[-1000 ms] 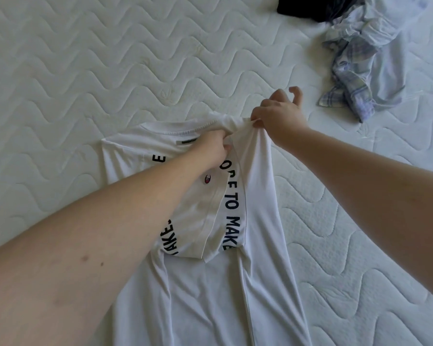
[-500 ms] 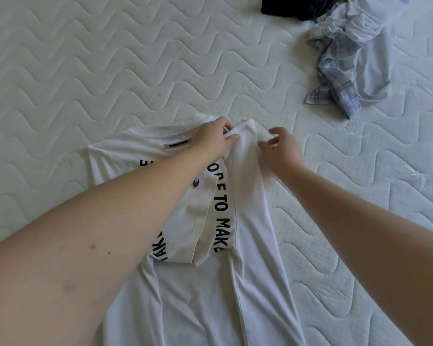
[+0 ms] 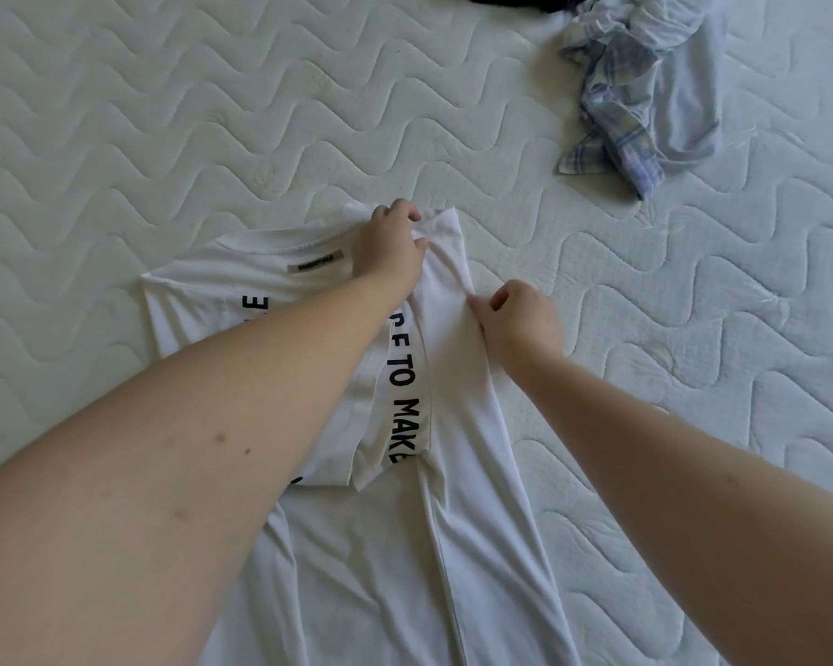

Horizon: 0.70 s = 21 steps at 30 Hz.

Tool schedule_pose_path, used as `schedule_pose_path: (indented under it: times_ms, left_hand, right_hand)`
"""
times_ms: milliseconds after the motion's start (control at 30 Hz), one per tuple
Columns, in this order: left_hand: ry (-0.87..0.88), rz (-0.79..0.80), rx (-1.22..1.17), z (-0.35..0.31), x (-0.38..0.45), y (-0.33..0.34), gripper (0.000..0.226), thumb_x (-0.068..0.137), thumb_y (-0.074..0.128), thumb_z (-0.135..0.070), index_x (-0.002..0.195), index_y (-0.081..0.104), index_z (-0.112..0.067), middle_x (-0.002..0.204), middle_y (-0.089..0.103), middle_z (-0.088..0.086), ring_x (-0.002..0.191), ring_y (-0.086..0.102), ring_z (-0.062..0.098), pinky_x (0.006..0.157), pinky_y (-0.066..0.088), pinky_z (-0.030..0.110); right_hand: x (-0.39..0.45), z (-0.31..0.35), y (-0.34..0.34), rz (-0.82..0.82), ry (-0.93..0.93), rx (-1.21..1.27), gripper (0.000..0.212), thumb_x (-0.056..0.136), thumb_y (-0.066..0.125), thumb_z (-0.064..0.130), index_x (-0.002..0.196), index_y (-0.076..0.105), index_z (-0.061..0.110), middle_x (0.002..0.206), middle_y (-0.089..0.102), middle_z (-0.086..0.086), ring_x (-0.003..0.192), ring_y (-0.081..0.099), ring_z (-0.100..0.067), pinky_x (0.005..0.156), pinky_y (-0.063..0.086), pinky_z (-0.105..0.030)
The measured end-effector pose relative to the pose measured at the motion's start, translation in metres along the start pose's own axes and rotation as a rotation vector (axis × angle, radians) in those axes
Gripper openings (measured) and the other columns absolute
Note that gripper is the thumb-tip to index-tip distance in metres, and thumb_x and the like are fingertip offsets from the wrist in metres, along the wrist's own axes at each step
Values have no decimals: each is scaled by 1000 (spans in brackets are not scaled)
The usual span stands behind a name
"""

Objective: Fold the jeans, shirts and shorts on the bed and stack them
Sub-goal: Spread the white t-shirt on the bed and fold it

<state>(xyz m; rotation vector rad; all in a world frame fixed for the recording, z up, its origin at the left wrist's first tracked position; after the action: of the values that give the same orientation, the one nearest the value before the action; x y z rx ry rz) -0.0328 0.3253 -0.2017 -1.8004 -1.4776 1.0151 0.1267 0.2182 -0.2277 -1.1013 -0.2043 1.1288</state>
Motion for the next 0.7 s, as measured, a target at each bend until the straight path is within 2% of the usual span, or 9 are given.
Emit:
schedule_pose_path:
  times_ms: [67, 133, 200, 267, 367, 467, 600, 700]
  left_hand:
    - [5, 14, 50, 3, -8, 2, 36, 93, 61, -23, 127, 51, -19, 130, 51, 6, 114, 54, 28, 92, 44, 40]
    - [15, 9, 136, 8, -19, 3, 49, 91, 64, -29, 135, 45, -20, 137, 46, 6, 125, 46, 28, 101, 39, 42]
    - [34, -30, 220, 13, -34, 1, 64, 88, 67, -33, 143, 37, -21, 144, 40, 6, 133, 37, 27, 107, 32, 40]
    - [73, -40, 275, 19, -53, 3, 72, 87, 66, -35, 149, 30, -21, 153, 30, 5, 142, 26, 25, 112, 25, 38]
    - [207, 24, 370, 22, -93, 18, 73, 94, 53, -36, 155, 15, -18, 163, 9, 5, 150, 6, 23, 119, 10, 39]
    - [374, 114, 443, 22, -137, 34, 73, 96, 47, -40, 156, 11, -20, 164, 5, 2, 151, 1, 18, 119, 0, 36]
    - [424, 183, 536, 31, -194, 50, 66, 99, 36, -44, 156, 12, -21, 164, 6, 0, 151, 2, 16, 120, -2, 37]
    - [402, 162, 531, 36, -231, 54, 66, 99, 37, -45, 156, 16, -19, 164, 8, 2, 151, 4, 18, 121, 1, 39]
  right_hand:
    - [-2, 1, 1, -17, 8, -6, 28, 88, 56, 51, 76, 52, 26, 73, 58, 9, 65, 54, -11, 51, 34, -26]
    - [-2, 5, 3, -14, 6, -10, 29, 88, 52, 54, 80, 52, 26, 77, 60, 9, 70, 56, -14, 64, 43, -31]
    - [0, 13, 6, -5, -18, -38, 35, 88, 48, 60, 84, 51, 25, 78, 59, 9, 75, 55, -17, 77, 42, -36]
    - [1, 17, 4, 15, -17, -75, 40, 89, 46, 62, 89, 52, 23, 80, 59, 6, 78, 55, -20, 80, 41, -38]
    - [-3, 14, -2, 15, -22, -69, 36, 90, 52, 55, 93, 56, 20, 85, 61, 3, 82, 59, -22, 81, 48, -40]
    - [-28, 0, -5, 19, -86, -4, 24, 88, 61, 41, 96, 56, 19, 91, 62, 2, 87, 60, -23, 72, 49, -36]
    - [-89, -37, 3, 117, -178, -4, 35, 86, 67, 36, 114, 54, 21, 107, 57, -2, 97, 56, -22, 75, 39, -31]
    - [-137, -72, 5, 131, -187, -4, 39, 86, 69, 33, 120, 54, 21, 108, 55, -1, 100, 56, -24, 79, 42, -32]
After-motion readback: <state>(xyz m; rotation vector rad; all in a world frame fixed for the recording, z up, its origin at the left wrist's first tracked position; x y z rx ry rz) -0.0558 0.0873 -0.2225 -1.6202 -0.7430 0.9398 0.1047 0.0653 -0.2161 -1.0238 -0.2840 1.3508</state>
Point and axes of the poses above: each hand's wrist, its own x-axis towards the middle knuckle, its own y-axis out of the palm, z = x × y, the point moved 5 cm from there along x, towards the middle knuckle
